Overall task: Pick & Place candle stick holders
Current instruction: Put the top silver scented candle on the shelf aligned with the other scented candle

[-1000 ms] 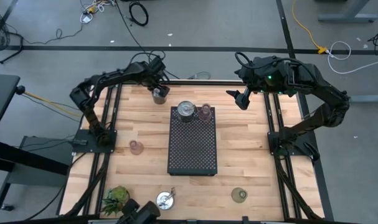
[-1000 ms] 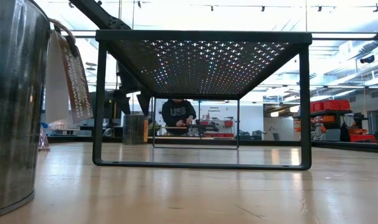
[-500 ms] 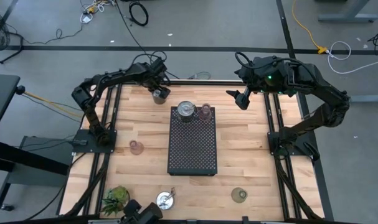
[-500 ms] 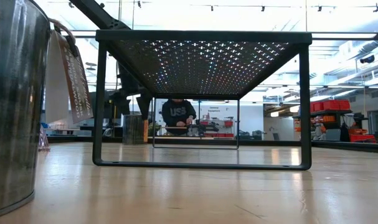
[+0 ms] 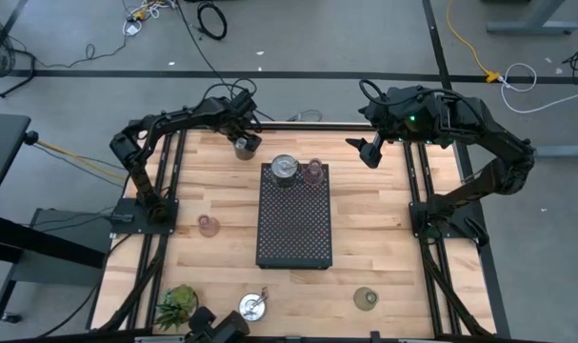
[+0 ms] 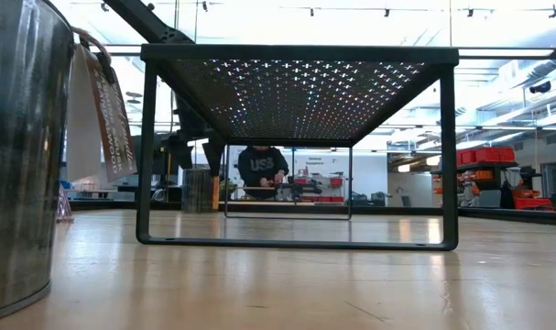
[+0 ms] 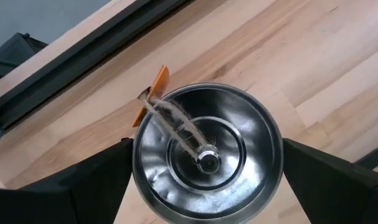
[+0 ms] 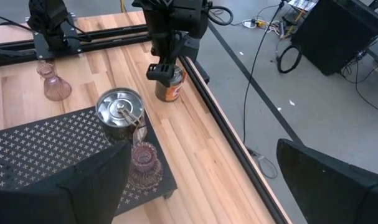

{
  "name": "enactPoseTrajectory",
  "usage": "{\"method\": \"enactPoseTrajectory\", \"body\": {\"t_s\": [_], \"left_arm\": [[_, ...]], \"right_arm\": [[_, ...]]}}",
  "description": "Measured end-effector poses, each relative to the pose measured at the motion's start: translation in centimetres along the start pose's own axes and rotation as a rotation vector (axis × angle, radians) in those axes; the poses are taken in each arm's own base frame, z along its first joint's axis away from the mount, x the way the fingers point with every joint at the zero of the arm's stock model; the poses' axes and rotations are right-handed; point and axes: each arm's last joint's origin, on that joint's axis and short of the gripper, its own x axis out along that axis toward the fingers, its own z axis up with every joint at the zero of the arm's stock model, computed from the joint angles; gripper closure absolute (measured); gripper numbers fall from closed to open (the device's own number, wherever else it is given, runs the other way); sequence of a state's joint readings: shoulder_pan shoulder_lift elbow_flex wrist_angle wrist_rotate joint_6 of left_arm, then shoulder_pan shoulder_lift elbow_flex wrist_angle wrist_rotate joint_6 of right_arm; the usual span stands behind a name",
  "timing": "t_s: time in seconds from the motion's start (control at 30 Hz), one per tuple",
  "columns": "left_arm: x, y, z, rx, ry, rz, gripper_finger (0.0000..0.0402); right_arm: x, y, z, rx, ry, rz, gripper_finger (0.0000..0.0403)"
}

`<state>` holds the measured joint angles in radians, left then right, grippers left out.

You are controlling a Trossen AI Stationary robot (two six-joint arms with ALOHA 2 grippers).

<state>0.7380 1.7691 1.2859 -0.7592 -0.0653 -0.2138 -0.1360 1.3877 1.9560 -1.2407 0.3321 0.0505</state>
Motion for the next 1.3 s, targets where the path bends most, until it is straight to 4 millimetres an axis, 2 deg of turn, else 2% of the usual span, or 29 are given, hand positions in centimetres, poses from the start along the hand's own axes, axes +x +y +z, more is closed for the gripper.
{"method": "enactPoseTrajectory", "body": {"t_s": [0.33,0.63,1.03,1.17,1.3], "left_arm": [[1.1,0.4,-1.1,-0.01,0.033,0.019,0.0006],[1.1,0.3,-0.6,-0.016,-0.014,0.011,0.0051],[1.0,0.3,-0.9,-0.008,0.013,0.007,0.0051],[0.5,0.3,-1.4,0.003,0.056,0.015,0.0051],[-0.8,0.2,-2.1,0.029,0.085,0.02,0.0051]], "right_arm": [[0.0,0.0,0.1,0.002,-0.007,0.0,0.0003],[0.0,0.0,0.2,0.002,-0.021,0.001,0.0003],[0.0,0.0,0.2,0.001,-0.021,0.001,0.0003],[0.0,0.0,0.2,0.0,-0.021,0.001,0.0003],[0.0,0.0,0.2,0.0,-0.021,0.001,0.0003]]}}
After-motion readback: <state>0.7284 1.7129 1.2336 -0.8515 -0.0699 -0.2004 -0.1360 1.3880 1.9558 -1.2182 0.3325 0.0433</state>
